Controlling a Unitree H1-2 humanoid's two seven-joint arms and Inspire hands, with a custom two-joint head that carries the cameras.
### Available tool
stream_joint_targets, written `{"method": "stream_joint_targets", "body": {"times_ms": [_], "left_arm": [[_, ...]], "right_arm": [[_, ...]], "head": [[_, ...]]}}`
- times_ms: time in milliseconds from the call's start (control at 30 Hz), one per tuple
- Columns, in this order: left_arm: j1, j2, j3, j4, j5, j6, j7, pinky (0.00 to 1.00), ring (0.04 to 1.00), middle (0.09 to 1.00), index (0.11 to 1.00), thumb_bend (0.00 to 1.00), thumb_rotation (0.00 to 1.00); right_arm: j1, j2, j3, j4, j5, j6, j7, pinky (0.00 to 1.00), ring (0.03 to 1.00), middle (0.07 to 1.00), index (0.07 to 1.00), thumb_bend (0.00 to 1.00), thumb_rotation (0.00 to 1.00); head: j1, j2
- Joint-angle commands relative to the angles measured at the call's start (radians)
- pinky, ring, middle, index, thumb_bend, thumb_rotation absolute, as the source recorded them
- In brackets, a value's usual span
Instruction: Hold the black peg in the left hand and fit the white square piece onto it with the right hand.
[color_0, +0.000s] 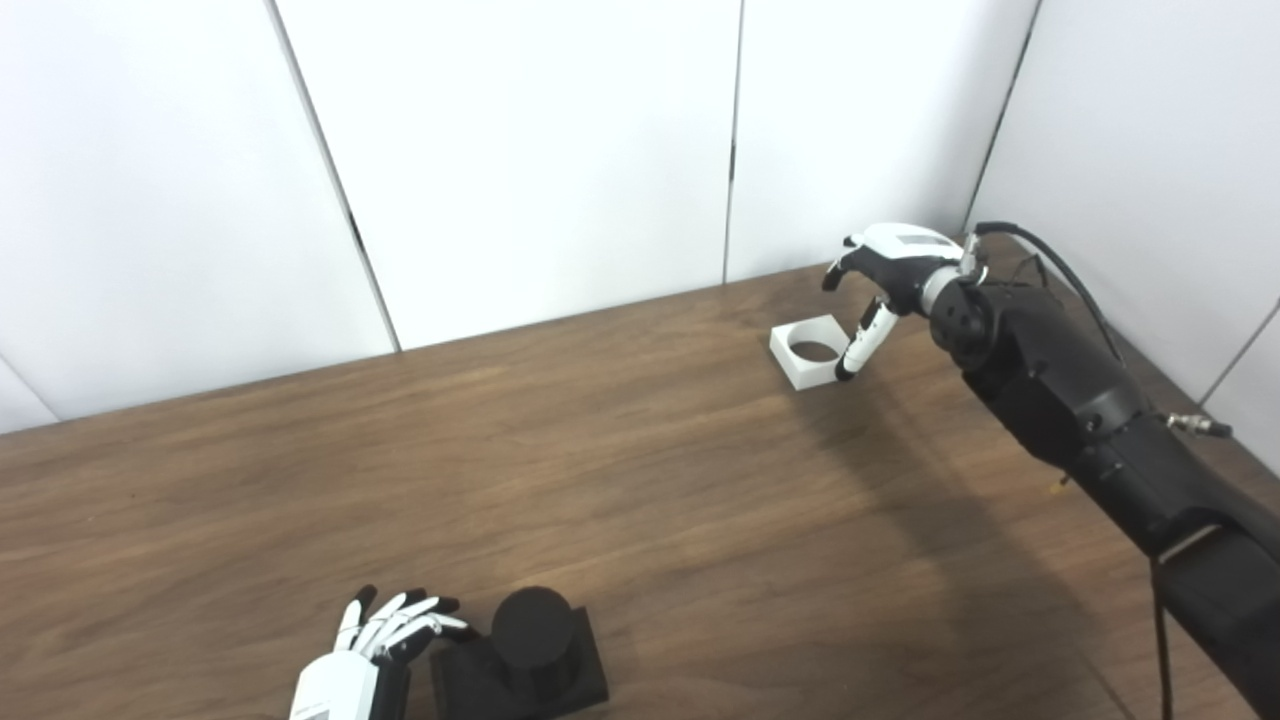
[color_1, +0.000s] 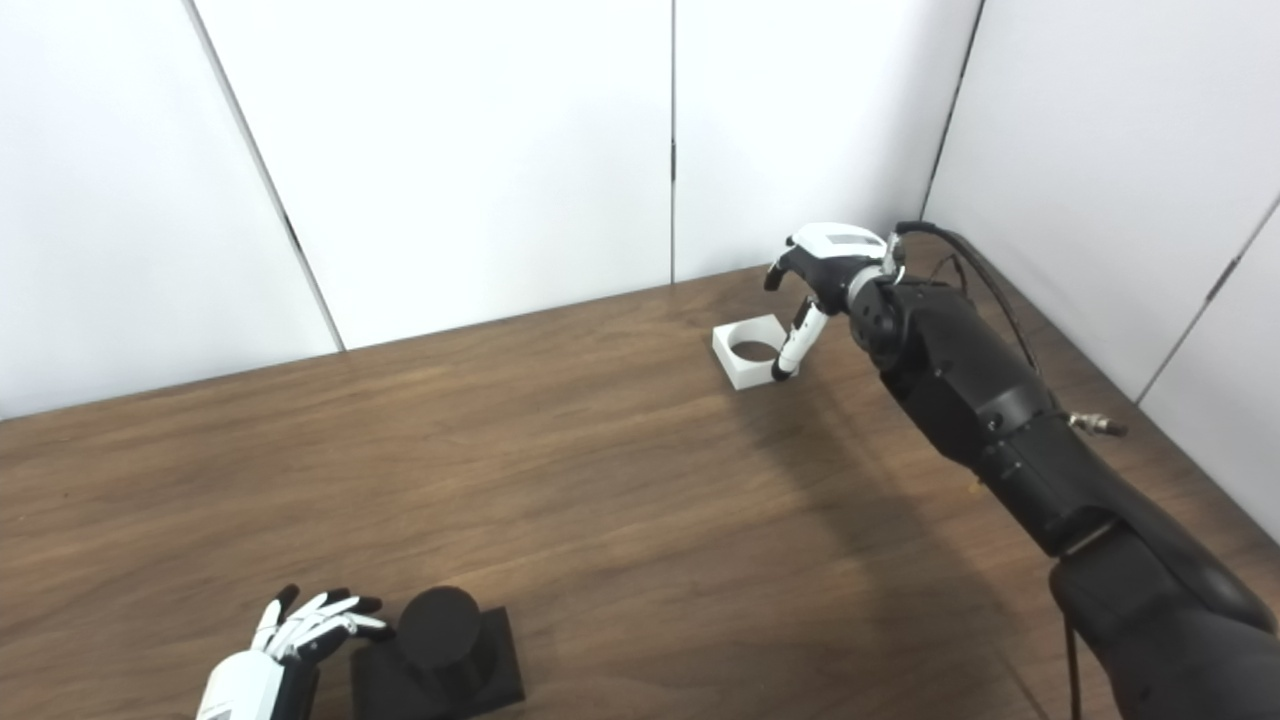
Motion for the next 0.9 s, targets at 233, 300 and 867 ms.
{"method": "stream_joint_targets", "body": {"times_ms": [233,300,867], "left_arm": [[0.01,0.02,0.012,0.05,0.017,0.024,0.003,1.0,0.868,0.772,0.484,0.52,0.05],[0.01,0.019,0.012,0.051,0.017,0.022,0.005,1.0,0.867,0.771,0.484,0.52,0.05],[0.019,0.017,0.013,0.032,0.015,0.025,-0.005,1.0,0.865,0.775,0.484,0.52,0.05]], "right_arm": [[-0.086,-0.006,0.029,0.048,-0.014,-0.034,-0.026,0.99,1.0,1.0,0.825,0.99,0.21],[-0.091,0.0,0.04,0.065,-0.016,-0.039,-0.035,0.98,1.0,1.0,0.838,0.99,0.21],[-0.11,0.03,0.076,0.119,-0.009,-0.086,-0.058,0.99,1.0,1.0,0.874,0.99,0.22]], "head": [[0.006,0.006],[0.007,0.007],[0.018,0.018]]}}
